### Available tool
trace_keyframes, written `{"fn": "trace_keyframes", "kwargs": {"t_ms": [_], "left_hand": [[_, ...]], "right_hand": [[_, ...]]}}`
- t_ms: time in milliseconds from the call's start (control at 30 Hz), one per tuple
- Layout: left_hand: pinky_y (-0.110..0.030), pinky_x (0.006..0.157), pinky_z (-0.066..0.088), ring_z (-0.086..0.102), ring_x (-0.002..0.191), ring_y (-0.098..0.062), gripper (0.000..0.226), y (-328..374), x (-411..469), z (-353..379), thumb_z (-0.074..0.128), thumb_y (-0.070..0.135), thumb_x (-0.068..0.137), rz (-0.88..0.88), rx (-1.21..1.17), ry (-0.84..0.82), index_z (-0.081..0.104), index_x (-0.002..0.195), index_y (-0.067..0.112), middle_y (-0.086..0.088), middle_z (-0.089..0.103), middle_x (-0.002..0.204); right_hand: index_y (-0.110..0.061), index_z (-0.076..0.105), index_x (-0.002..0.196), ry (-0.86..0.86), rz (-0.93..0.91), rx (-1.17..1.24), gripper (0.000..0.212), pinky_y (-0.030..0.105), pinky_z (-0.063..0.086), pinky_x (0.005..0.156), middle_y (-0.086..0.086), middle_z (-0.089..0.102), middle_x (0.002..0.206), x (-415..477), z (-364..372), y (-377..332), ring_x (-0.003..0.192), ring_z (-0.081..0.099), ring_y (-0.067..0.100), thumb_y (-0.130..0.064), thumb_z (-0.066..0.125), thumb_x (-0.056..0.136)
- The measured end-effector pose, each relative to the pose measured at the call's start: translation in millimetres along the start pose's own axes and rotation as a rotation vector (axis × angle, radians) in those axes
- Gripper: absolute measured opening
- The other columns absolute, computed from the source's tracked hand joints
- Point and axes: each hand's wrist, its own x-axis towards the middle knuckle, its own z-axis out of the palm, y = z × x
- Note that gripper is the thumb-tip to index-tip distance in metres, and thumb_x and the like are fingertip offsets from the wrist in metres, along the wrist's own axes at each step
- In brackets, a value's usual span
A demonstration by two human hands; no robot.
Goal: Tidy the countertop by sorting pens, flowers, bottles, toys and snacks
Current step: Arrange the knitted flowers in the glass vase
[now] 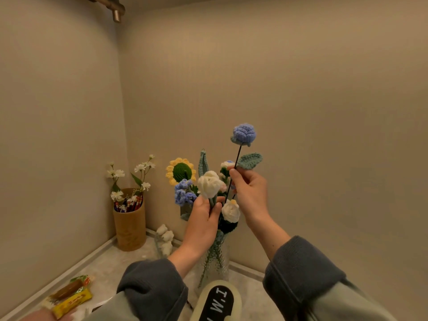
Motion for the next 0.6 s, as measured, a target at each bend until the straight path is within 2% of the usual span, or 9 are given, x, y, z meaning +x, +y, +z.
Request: {"fn": "trace_keyframes", "kwargs": {"t_ms": [67,133,233,333,433,500,600], "left_hand": [[-0.020,0.095,0.037,0.052,0.111,-0.006,0.028,-0.5,0.3,-1.0,0.048,0.028,0.099,0.001,0.000,0.001,0.059,0.123,0.019,0.004,0.058,0.116],[-0.023,0.094,0.040,0.054,0.111,-0.007,0.027,0.6,0.6,-4.0,0.049,0.029,0.099,-0.014,-0.006,-0.002,0.060,0.122,0.022,0.005,0.060,0.116],[-0.033,0.091,0.049,0.059,0.104,-0.010,0.025,-0.3,1.6,-9.6,0.054,0.032,0.096,-0.020,0.085,0.013,0.064,0.117,0.023,0.005,0.064,0.112],[-0.042,0.076,0.054,0.064,0.085,-0.011,0.025,-3.5,-2.2,-14.1,0.061,0.038,0.090,-0.018,0.220,0.053,0.071,0.103,0.019,0.004,0.070,0.099],[-0.035,0.066,0.054,0.064,0.070,-0.005,0.024,-3.7,-9.6,-18.6,0.068,0.043,0.083,-0.026,0.231,0.119,0.075,0.093,0.022,0.007,0.072,0.080],[-0.028,0.062,0.052,0.063,0.068,0.001,0.022,-3.5,-13.2,-20.3,0.072,0.044,0.080,-0.035,0.201,0.137,0.074,0.089,0.024,0.011,0.070,0.073],[-0.024,0.059,0.047,0.062,0.067,0.000,0.023,-1.3,-19.8,-22.8,0.075,0.046,0.077,-0.058,0.145,0.142,0.066,0.082,0.025,0.011,0.066,0.070]], "right_hand": [[-0.018,0.072,0.098,-0.025,-0.039,-0.026,0.011,0.014,0.052,0.071,-0.010,0.071,0.086,1.5,1.2,-2.9,0.079,0.064,-0.002,-0.018,0.062,0.094],[-0.016,0.073,0.099,-0.060,-0.061,-0.101,0.013,0.015,0.051,0.070,-0.009,0.071,0.084,2.8,1.0,-2.3,0.078,0.064,-0.001,-0.018,0.061,0.095],[-0.018,0.073,0.088,-0.099,-0.059,-0.298,0.012,0.025,0.049,0.065,-0.009,0.068,0.075,0.9,0.6,11.8,0.071,0.063,0.004,-0.021,0.062,0.094],[-0.025,0.071,0.077,-0.088,-0.007,-0.397,0.016,0.036,0.051,0.065,-0.007,0.069,0.071,-5.0,-1.7,31.4,0.069,0.064,0.012,-0.024,0.064,0.091],[-0.025,0.072,0.074,-0.051,0.042,-0.427,0.017,0.036,0.051,0.063,-0.006,0.069,0.069,-14.2,-5.2,42.3,0.069,0.065,0.014,-0.027,0.065,0.090],[-0.017,0.069,0.067,-0.018,0.104,-0.383,0.025,0.034,0.045,0.058,-0.002,0.066,0.063,-18.2,-6.1,45.1,0.062,0.061,0.017,-0.028,0.066,0.089],[0.000,0.066,0.065,-0.024,0.232,-0.291,0.033,0.033,0.036,0.059,0.016,0.060,0.062,-20.2,-5.9,45.0,0.060,0.051,0.020,-0.026,0.068,0.085]]}}
